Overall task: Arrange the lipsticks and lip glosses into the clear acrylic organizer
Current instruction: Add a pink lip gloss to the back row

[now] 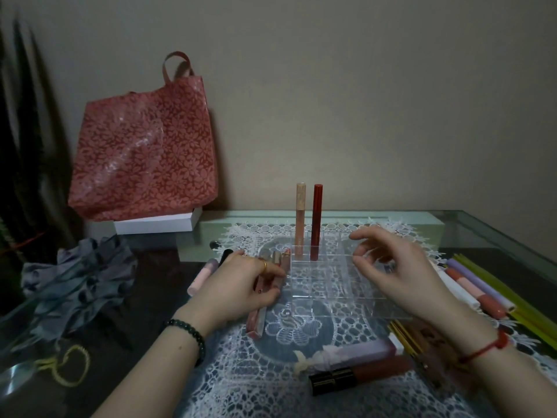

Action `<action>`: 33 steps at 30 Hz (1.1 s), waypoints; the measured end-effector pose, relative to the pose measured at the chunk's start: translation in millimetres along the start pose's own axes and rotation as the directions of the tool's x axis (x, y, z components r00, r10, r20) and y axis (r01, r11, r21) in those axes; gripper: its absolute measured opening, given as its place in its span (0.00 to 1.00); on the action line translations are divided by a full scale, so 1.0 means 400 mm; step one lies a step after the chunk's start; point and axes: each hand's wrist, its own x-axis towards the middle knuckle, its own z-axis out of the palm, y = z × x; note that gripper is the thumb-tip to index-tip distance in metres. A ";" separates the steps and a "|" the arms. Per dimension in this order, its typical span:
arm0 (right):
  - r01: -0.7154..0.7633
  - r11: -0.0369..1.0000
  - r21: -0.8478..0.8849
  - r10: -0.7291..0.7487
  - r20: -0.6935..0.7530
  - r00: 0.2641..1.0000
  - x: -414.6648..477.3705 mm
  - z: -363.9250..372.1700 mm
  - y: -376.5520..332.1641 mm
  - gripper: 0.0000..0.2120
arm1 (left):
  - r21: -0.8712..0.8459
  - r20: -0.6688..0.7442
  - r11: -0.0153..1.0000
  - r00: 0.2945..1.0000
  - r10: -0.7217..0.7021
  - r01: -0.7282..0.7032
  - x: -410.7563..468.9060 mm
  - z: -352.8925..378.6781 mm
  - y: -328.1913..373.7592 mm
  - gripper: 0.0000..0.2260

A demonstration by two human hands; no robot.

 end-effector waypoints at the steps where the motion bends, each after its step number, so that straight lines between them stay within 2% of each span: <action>1: -0.001 1.000 0.010 0.001 0.001 1.000 0.000 0.000 -0.001 0.13 | -0.030 0.004 0.999 1.000 -0.017 0.017 0.001 -0.003 0.004 0.13; 5: -0.001 1.000 0.031 0.001 0.009 1.000 -0.003 0.004 -0.007 0.13 | -0.248 -0.143 0.963 0.979 -0.143 0.104 -0.003 -0.012 0.001 0.12; 7: -0.009 0.999 0.033 0.009 0.019 1.000 -0.005 0.005 -0.011 0.13 | -0.290 -0.292 0.947 0.930 -0.224 0.137 -0.006 -0.013 -0.001 0.09; 9: -0.024 0.999 0.036 0.023 0.025 0.999 -0.005 0.006 -0.016 0.13 | -0.266 -0.465 0.954 0.849 -0.251 0.137 -0.007 -0.020 0.003 0.09; 11: -0.042 0.997 0.069 0.040 0.031 0.999 -0.007 0.010 -0.028 0.12 | -0.208 -0.633 0.976 0.750 -0.191 0.073 -0.009 -0.032 0.008 0.07; 13: -0.082 0.979 0.186 0.075 0.044 0.996 -0.008 0.018 -0.047 0.11 | -0.102 -0.754 0.995 0.654 -0.063 -0.022 -0.014 -0.046 0.011 0.08; 15: -0.149 0.928 0.342 0.126 0.089 0.988 -0.007 0.026 -0.069 0.10 | 0.024 -0.805 0.993 0.586 0.087 -0.114 -0.018 -0.059 0.016 0.08; 17: -0.236 0.850 0.470 0.175 0.171 0.970 0.000 0.034 -0.089 0.10 | 0.131 -0.808 0.974 0.549 0.214 -0.187 -0.019 -0.070 0.034 0.07; 19: -0.345 0.714 0.609 0.225 0.267 0.937 0.008 0.045 -0.103 0.12 | 0.201 -0.787 0.947 0.535 0.309 -0.252 -0.019 -0.074 0.058 0.08; 21: -0.416 0.534 0.736 0.264 0.323 0.909 0.016 0.055 -0.114 0.14 | 0.268 -0.745 0.913 0.534 0.399 -0.309 -0.019 -0.069 0.079 0.08; 23: -0.424 0.372 0.826 0.275 0.338 0.900 0.022 0.056 -0.121 0.14 | 0.340 -0.685 0.870 0.539 0.490 -0.358 -0.016 -0.060 0.091 0.08; 25: -0.410 0.277 0.869 0.282 0.335 0.899 0.026 0.051 -0.123 0.12 | 0.375 -0.641 0.837 0.542 0.544 -0.398 -0.010 -0.049 0.097 0.08; 27: -0.398 0.239 0.886 0.297 0.324 0.898 0.026 0.042 -0.123 0.10 | 0.383 -0.604 0.819 0.555 0.573 -0.428 -0.006 -0.038 0.098 0.09; 30: -0.402 0.264 0.877 0.344 0.304 0.888 0.023 0.033 -0.116 0.15 | 0.348 -0.545 0.815 0.607 0.578 -0.463 -0.004 -0.019 0.097 0.11; 33: -0.409 0.307 0.859 0.358 0.294 0.886 0.021 0.028 -0.110 0.16 | 0.171 -0.535 0.877 0.705 0.466 -0.449 -0.001 -0.004 0.110 0.12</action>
